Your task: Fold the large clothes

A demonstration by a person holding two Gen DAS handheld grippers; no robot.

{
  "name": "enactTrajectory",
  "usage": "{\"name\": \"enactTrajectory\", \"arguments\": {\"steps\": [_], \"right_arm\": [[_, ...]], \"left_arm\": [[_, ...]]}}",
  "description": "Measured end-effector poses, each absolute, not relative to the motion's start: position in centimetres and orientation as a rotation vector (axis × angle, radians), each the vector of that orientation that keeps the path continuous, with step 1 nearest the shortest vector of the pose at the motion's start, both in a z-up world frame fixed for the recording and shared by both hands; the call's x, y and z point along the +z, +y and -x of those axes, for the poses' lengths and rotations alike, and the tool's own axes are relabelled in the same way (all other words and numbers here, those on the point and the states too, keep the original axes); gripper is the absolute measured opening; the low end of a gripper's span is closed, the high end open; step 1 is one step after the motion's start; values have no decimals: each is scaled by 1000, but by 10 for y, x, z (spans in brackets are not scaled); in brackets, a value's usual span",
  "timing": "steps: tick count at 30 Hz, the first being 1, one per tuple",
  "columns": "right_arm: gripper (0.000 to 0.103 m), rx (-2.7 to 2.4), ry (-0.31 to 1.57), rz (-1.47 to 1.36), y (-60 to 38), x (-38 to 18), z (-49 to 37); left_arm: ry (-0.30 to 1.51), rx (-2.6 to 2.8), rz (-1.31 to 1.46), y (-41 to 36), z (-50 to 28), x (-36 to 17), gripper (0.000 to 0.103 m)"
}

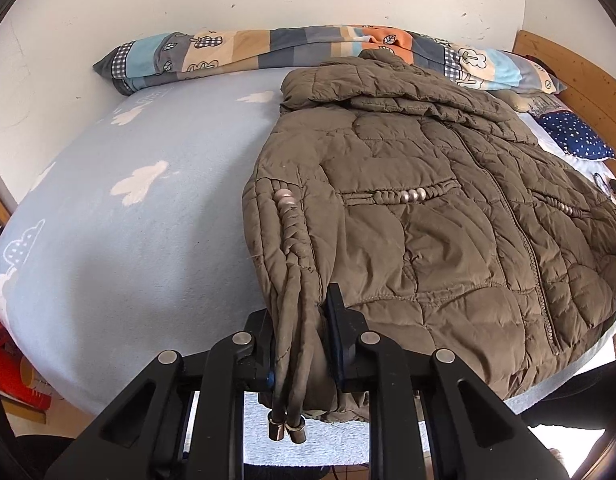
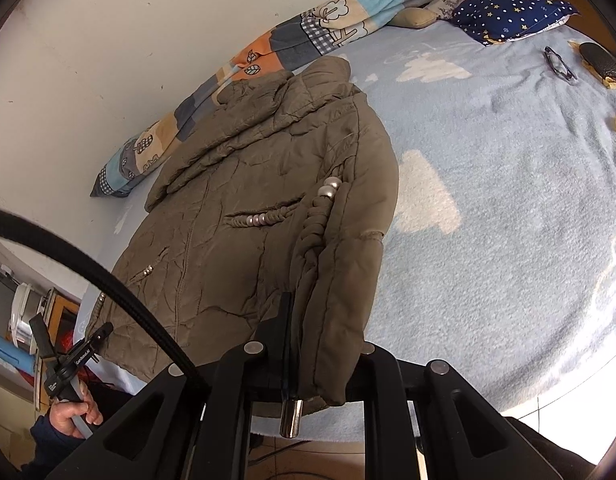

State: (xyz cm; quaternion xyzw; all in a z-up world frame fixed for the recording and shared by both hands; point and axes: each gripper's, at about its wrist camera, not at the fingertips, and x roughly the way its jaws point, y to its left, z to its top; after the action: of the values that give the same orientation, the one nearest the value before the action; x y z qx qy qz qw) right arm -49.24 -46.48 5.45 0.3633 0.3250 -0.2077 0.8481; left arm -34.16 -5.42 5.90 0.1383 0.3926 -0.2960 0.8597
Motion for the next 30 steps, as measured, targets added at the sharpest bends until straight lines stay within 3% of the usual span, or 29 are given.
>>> {"name": "enactTrajectory", "arguments": {"steps": [5, 8, 12, 13, 15, 18, 30], "right_arm": [[14, -458, 720, -773, -470, 46, 488], [17, -487, 757, -785, -477, 37, 484], [28, -505, 786, -829, -482, 26, 485], [29, -503, 787, -839, -483, 24, 485], [40, -506, 787, -852, -483, 23, 486], [55, -502, 778, -855, -482, 23, 490], [57, -546, 694, -946, -492, 31, 521]], "left_arm": [[851, -607, -305, -60, 334, 52, 20], [897, -589, -305, -63, 327, 42, 26], [963, -563, -237, -56, 316, 34, 49], [975, -555, -222, -54, 313, 33, 59], [1003, -537, -184, -48, 307, 31, 70], [1073, -542, -77, -35, 295, 29, 73], [1187, -556, 155, -6, 274, 26, 74]]}}
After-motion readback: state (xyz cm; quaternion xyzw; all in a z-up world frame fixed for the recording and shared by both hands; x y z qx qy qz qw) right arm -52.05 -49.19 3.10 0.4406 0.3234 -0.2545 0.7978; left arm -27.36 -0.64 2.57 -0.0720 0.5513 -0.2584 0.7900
